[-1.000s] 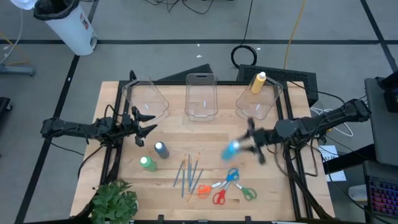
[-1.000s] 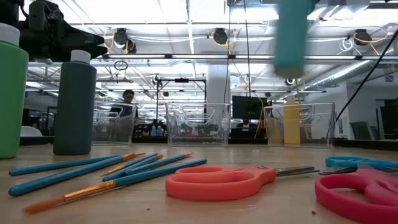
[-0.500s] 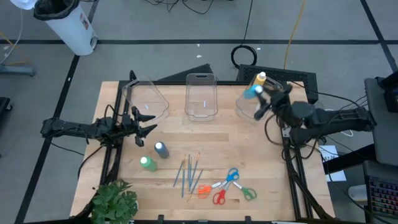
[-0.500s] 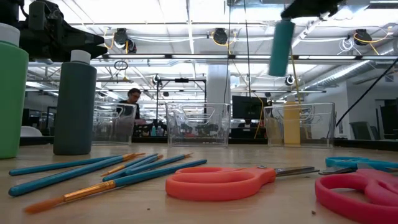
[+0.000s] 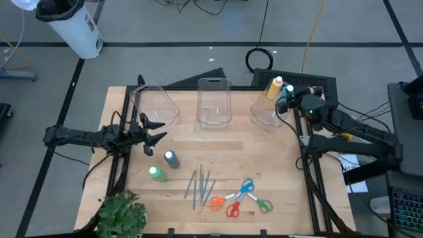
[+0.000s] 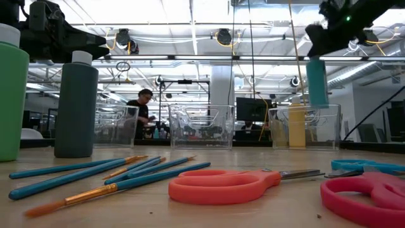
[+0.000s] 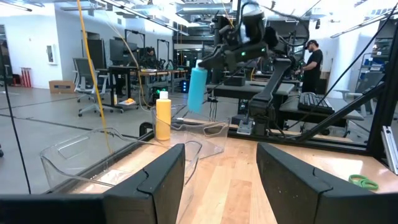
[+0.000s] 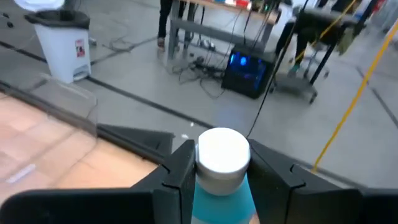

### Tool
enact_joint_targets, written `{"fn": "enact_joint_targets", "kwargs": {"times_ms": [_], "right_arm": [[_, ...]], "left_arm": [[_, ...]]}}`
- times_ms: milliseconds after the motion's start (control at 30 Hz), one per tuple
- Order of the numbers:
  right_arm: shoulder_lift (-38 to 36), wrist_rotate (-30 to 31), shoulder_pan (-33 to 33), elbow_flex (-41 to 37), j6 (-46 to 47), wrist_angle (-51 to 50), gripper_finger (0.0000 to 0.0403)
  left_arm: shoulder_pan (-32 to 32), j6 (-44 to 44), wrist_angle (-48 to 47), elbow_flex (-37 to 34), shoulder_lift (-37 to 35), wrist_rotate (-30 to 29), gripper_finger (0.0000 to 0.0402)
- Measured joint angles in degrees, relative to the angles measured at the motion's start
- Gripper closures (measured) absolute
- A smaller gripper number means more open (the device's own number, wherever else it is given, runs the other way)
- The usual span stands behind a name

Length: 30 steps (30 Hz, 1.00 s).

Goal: Pick & Place Paint Supplies
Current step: Put the light blue paint bottle into the right transparent bin

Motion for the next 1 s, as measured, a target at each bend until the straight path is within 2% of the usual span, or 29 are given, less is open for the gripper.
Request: {"fn": "enact_joint_targets", "kwargs": {"times_ms": [133,333,533,733,1000], "right_arm": [[0.0,-1.5,-6.6,-4.1,0.9,2.1,0.03],[0.0,-9.9,-15.7,-10.3,0.5,12.2,0.03],[0.4,-12.1,-22.7,-15.1,-0.7,17.5,0.03],[0.4,-16.1,-27.2,-18.8,-0.8,21.8,0.03],[0.4,-18.0,-30.2,-21.5,-1.4,26.3,0.03]], "left_arm": [[0.0,0.0,0.0,0.0,0.0,0.0,0.0194],[0.0,0.0,0.0,0.0,0.0,0.0,0.0195],[0.0,0.0,0.0,0.0,0.0,0.0,0.0195],[0.0,0.0,0.0,0.0,0.0,0.0,0.0194],[0.0,0.0,0.0,0.0,0.0,0.0,0.0195]]}}
